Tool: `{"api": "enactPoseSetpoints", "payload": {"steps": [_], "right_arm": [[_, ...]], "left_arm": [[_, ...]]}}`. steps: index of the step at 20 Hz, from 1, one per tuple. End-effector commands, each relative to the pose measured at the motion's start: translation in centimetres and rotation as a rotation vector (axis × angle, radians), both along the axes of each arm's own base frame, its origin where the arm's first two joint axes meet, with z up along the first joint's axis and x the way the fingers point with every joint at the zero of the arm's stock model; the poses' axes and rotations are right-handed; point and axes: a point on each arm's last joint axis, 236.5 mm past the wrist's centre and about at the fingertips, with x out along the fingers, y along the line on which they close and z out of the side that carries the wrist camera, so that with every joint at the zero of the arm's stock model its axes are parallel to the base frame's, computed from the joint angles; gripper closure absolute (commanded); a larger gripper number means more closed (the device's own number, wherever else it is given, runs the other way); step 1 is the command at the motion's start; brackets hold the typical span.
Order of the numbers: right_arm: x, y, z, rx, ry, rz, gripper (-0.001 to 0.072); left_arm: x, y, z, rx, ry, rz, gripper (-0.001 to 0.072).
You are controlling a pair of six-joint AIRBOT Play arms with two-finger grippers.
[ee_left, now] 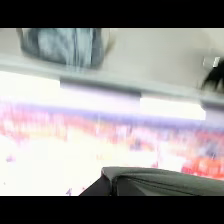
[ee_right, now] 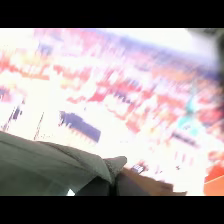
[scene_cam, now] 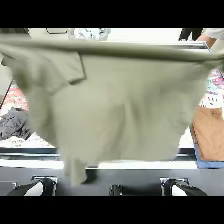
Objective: Fold the shirts.
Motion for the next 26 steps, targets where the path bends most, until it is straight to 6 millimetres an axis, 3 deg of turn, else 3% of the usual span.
{"api": "enactPoseSetpoints", "payload": {"steps": [1, 3, 4, 6, 9, 11, 12, 13, 14, 15, 16, 17, 19, 20, 23, 26], "right_arm": [[7.3, 1.1, -14.5, 0.079, 0.311, 0.044, 0.067], [11.5, 2.8, -21.0, 0.126, 0.352, 0.048, 0.0668], [12.7, 3.7, -23.7, 0.163, 0.371, 0.04, 0.0668], [14.0, 5.3, -26.9, 0.212, 0.393, 0.03, 0.0669], [15.3, 6.7, -29.2, 0.239, 0.39, 0.027, 0.0669], [16.4, 6.8, -29.2, 0.249, 0.346, 0.027, 0.0648], [16.4, 6.6, -28.6, 0.251, 0.34, 0.026, 0.0504], [15.8, 5.8, -27.6, 0.248, 0.351, 0.016, 0.0241], [14.6, 4.6, -26.4, 0.233, 0.374, 0.023, 0.0043], [13.2, 3.1, -25.6, 0.206, 0.407, 0.053, 0.0038], [10.8, 1.4, -25.1, 0.187, 0.477, 0.086, 0.009], [7.6, 0.0, -25.2, 0.199, 0.592, 0.096, 0.011], [1.7, -2.2, -25.8, 0.268, 0.805, 0.074, 0.0112], [0.0, -2.7, -26.1, 0.306, 0.847, 0.056, 0.0114], [-1.6, -3.9, -26.4, 0.296, 0.806, 0.005, 0.0122], [-3.0, -3.3, -26.8, 0.303, 0.823, 0.004, 0.0122]], "left_arm": [[5.1, -1.5, -16.8, -0.056, 0.333, -0.059, 0.0686], [7.3, -2.2, -23.7, -0.092, 0.446, -0.064, 0.0686], [8.0, -2.7, -26.1, -0.124, 0.486, -0.067, 0.0686], [8.8, -3.8, -29.9, -0.21, 0.553, -0.073, 0.0685], [8.7, -5.0, -33.4, -0.26, 0.633, -0.086, 0.0685], [8.3, -5.6, -34.1, -0.261, 0.658, -0.1, 0.0659], [8.0, -5.7, -33.9, -0.261, 0.671, -0.113, 0.051], [7.2, -5.5, -33.3, -0.252, 0.699, -0.148, 0.022], [6.2, -4.7, -32.6, -0.23, 0.735, -0.186, 0.0038], [4.8, -3.3, -32.3, -0.202, 0.792, -0.196, 0.003], [2.7, -1.6, -32.5, -0.167, 0.872, -0.195, 0.003], [0.0, 0.0, -33.0, -0.143, 0.968, -0.188, 0.0032], [-4.8, 0.6, -34.4, -0.188, 1.09, -0.175, 0.0076], [-7.1, -0.2, -35.5, -0.224, 1.118, -0.166, 0.017], [-13.1, -4.8, -39.0, -0.319, 1.102, -0.196, 0.0181], [-14.5, -7.1, -41.1, -0.416, 1.038, -0.145, 0.0181]]}}
